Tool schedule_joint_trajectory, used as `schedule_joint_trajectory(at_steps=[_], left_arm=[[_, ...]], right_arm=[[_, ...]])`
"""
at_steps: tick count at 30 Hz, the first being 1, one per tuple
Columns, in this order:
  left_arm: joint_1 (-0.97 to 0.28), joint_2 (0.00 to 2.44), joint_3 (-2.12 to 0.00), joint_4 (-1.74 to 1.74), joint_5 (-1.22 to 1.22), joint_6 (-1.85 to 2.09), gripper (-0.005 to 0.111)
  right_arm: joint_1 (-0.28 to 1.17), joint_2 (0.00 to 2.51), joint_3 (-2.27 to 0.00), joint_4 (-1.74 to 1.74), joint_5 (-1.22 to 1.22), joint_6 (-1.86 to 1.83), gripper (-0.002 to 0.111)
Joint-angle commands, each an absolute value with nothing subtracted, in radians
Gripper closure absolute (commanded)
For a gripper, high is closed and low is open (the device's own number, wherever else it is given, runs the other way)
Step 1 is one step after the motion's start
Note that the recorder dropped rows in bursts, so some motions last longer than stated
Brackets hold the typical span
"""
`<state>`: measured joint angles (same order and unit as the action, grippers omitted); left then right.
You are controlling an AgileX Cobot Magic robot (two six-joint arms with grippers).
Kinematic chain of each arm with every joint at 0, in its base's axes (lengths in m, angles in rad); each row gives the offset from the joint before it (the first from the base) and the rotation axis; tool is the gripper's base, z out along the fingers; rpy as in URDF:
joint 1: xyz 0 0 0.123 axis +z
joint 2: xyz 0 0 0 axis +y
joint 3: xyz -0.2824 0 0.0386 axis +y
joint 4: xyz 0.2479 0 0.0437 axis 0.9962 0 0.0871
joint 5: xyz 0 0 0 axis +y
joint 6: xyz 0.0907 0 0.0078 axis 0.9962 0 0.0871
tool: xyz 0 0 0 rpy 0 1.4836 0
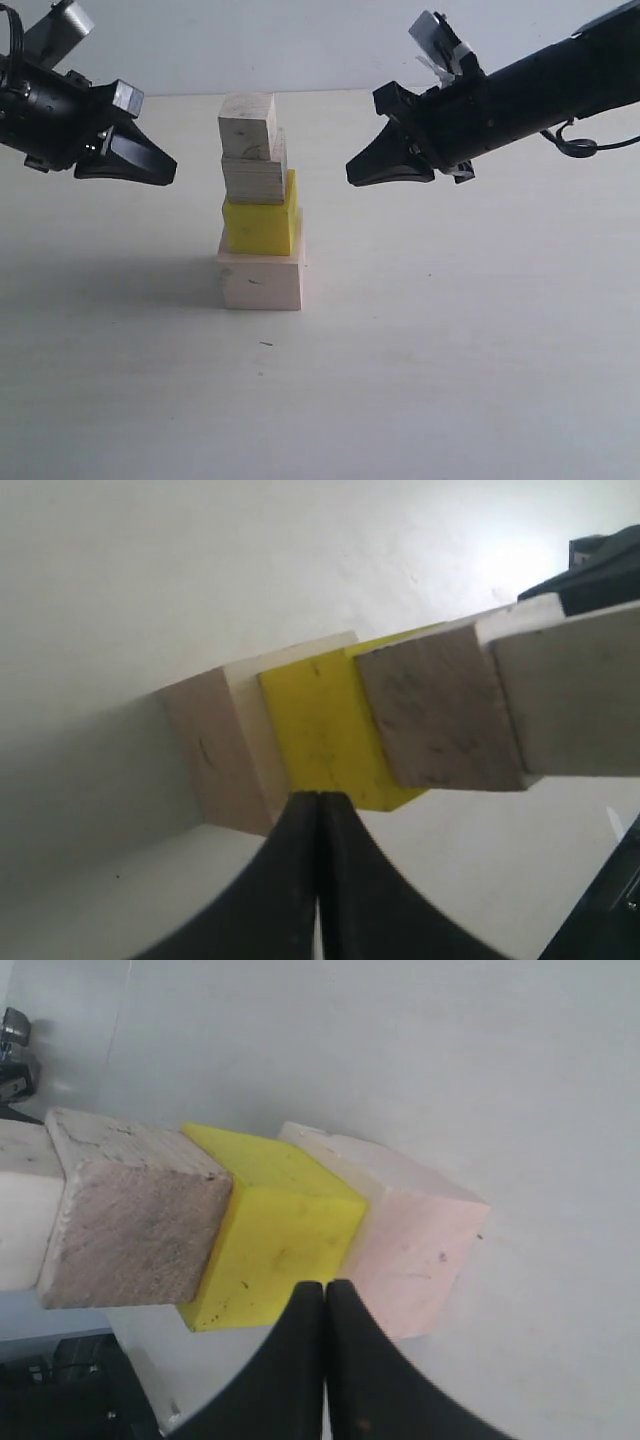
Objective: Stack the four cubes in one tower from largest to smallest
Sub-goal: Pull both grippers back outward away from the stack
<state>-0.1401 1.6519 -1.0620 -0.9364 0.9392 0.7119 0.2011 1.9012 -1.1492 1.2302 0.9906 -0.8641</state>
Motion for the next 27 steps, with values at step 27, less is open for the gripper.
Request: schedule_joint_trajectory(at_steps=[27], left_arm=[[-0.139, 1.643, -1.023, -0.921, 0.874, 0.748, 0.107]], right_arm=[[0.267, 1.930, -1.145, 1.267, 0.923, -0.897, 0.108]])
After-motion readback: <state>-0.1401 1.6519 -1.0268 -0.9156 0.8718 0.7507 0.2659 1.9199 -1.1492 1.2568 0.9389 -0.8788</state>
